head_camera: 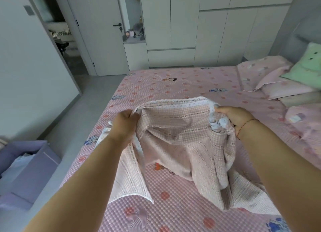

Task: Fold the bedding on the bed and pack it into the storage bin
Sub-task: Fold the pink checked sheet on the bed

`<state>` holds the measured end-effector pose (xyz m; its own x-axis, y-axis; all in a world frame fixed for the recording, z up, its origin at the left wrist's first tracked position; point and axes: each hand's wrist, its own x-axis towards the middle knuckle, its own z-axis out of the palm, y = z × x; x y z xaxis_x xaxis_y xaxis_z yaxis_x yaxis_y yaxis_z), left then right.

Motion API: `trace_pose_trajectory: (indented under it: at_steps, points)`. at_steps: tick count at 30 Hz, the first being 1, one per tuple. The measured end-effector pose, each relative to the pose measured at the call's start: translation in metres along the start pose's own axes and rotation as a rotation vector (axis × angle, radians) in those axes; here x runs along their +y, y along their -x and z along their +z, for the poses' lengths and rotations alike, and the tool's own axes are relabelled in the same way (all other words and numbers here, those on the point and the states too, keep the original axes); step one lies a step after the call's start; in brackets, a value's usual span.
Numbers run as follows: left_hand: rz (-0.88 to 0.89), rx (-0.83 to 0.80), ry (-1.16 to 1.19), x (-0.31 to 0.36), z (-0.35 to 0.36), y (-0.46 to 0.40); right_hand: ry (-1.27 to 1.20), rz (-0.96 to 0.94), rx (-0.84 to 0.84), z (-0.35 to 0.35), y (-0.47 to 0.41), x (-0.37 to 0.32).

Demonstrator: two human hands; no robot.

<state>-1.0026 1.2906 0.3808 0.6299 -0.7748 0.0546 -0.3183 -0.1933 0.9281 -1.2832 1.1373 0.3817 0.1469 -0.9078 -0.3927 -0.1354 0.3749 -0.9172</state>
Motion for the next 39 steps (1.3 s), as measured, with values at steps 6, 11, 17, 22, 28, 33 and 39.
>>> trace_pose_trajectory:
  at_steps: [6,11,17,22,28,33,39]
  points:
    - [0.047,-0.044,0.255,0.064,-0.005,-0.005,-0.02,-0.29,-0.117,0.001,0.034,-0.044]
    - [0.056,-0.031,-0.003,0.057,0.014,0.003,0.214,-0.396,-0.154,0.014,0.048,-0.039]
    - [-0.054,-0.019,-0.065,0.046,0.004,0.004,0.025,-0.265,-0.09,0.0,0.046,-0.02]
    - [0.046,-0.098,-0.058,0.097,-0.035,-0.017,-0.057,-0.243,-0.003,-0.017,0.042,-0.052]
    - [-0.049,-0.395,-0.581,0.024,-0.02,-0.014,0.303,-0.004,-0.111,-0.019,0.025,-0.008]
    - [-0.232,-0.762,-1.011,-0.074,-0.006,0.019,0.852,0.248,-0.306,-0.019,0.023,0.079]
    - [-0.299,-0.859,-0.966,-0.119,0.0,0.026,0.929,0.292,-0.302,0.003,0.025,0.125]
